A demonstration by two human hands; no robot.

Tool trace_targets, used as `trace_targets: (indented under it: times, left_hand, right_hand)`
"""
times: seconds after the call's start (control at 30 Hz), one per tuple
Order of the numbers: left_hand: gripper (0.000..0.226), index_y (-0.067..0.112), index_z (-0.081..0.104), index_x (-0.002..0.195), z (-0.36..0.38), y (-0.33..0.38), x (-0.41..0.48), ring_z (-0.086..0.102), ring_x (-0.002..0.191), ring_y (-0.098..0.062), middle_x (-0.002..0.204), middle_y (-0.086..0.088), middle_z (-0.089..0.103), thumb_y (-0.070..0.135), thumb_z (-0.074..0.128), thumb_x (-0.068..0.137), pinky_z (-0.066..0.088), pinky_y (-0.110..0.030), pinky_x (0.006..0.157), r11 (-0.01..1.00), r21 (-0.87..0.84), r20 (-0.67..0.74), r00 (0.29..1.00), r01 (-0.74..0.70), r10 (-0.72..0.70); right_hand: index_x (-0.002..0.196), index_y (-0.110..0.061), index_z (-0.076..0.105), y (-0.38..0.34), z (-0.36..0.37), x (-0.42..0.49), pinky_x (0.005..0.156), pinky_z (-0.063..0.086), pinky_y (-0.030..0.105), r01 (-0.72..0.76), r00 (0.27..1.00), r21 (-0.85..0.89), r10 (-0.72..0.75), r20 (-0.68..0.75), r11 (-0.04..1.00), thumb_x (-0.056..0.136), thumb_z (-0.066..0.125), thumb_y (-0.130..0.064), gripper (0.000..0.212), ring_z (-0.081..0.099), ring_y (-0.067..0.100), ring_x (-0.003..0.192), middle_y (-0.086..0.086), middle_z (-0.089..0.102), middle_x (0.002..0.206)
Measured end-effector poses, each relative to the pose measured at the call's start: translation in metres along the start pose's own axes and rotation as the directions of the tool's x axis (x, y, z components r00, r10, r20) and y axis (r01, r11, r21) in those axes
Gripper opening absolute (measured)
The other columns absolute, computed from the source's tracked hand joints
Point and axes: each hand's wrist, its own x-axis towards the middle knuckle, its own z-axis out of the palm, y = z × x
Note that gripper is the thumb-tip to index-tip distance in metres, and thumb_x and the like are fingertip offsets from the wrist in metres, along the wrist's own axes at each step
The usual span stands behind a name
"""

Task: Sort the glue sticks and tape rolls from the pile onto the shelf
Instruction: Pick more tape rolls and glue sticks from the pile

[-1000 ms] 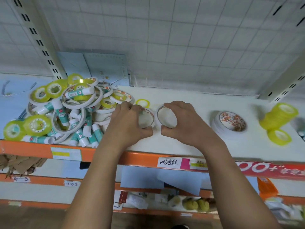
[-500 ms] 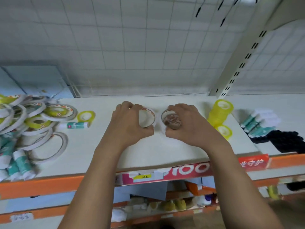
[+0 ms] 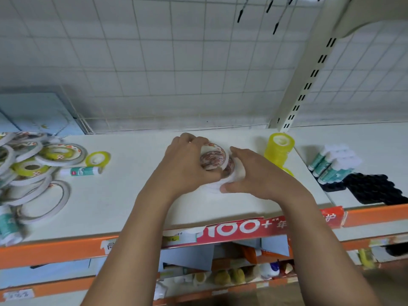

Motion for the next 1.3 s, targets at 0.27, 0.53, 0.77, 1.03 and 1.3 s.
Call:
trace_targets:
  times: [0.27, 0.53, 0.77, 1.03, 1.3]
  left_hand:
    - [0.078, 0.020, 0.043, 0.140, 0.027, 0.009, 0.008, 0.040, 0.124, -0.022, 0.135, -0.003, 0.045, 0.046, 0.072, 0.072, 0.039, -0.039, 0.104, 0.994, 0.102, 0.058, 0.998, -0.029, 0.023]
    - [0.081, 0.020, 0.052, 0.126, 0.020, -0.015, 0.000, 0.049, 0.117, -0.021, 0.126, 0.000, 0.052, 0.061, 0.079, 0.062, 0.044, -0.034, 0.095, 0.991, 0.071, 0.053, 0.992, 0.110, -0.114]
    - [0.065, 0.022, 0.061, 0.117, 0.025, -0.012, -0.002, 0.060, 0.096, -0.015, 0.110, 0.002, 0.063, 0.056, 0.079, 0.064, 0.053, -0.036, 0.084, 0.989, 0.016, 0.040, 0.989, 0.144, -0.144]
    - [0.071, 0.021, 0.055, 0.123, 0.031, -0.009, -0.006, 0.057, 0.101, -0.017, 0.116, 0.000, 0.058, 0.053, 0.079, 0.065, 0.051, -0.039, 0.089, 0.981, 0.000, 0.041, 0.980, 0.195, -0.195]
    - [0.072, 0.021, 0.044, 0.140, 0.001, -0.035, -0.037, 0.057, 0.113, -0.020, 0.131, 0.002, 0.055, 0.057, 0.066, 0.081, 0.050, -0.040, 0.090, 0.947, 0.173, -0.160, 0.957, 0.270, -0.243]
  right_hand:
    - [0.138, -0.031, 0.046, 0.019, 0.002, -0.006, 0.093, 0.043, 0.029, -0.012, 1.000, 0.074, 0.013, -0.017, 0.997, 0.068, 0.081, -0.050, 0.081, 0.047, 0.009, 0.118, -0.009, 0.050, 0.131]
    - [0.128, -0.029, 0.055, 0.015, -0.001, -0.002, 0.082, 0.045, 0.025, 0.034, 0.999, 0.060, -0.033, -0.014, 0.998, 0.068, 0.080, -0.053, 0.069, 0.055, 0.005, 0.104, -0.013, 0.059, 0.120]
    - [0.118, -0.026, 0.061, 0.014, -0.006, 0.003, 0.078, 0.053, 0.029, 0.034, 0.999, 0.051, -0.034, -0.009, 0.998, 0.062, 0.082, -0.056, 0.067, 0.060, 0.004, 0.090, -0.014, 0.063, 0.105]
    - [0.132, -0.026, 0.052, 0.020, 0.000, 0.001, 0.077, 0.043, 0.018, 0.061, 0.998, 0.074, -0.061, -0.009, 0.995, 0.071, 0.080, -0.047, 0.070, 0.055, 0.005, 0.108, -0.010, 0.058, 0.122]
    - [0.140, -0.023, 0.047, -0.022, -0.018, -0.005, 0.101, 0.032, 0.022, 0.267, 0.944, -0.029, -0.267, -0.196, 0.963, 0.085, 0.064, -0.051, 0.063, 0.043, 0.011, 0.127, -0.008, 0.047, 0.139]
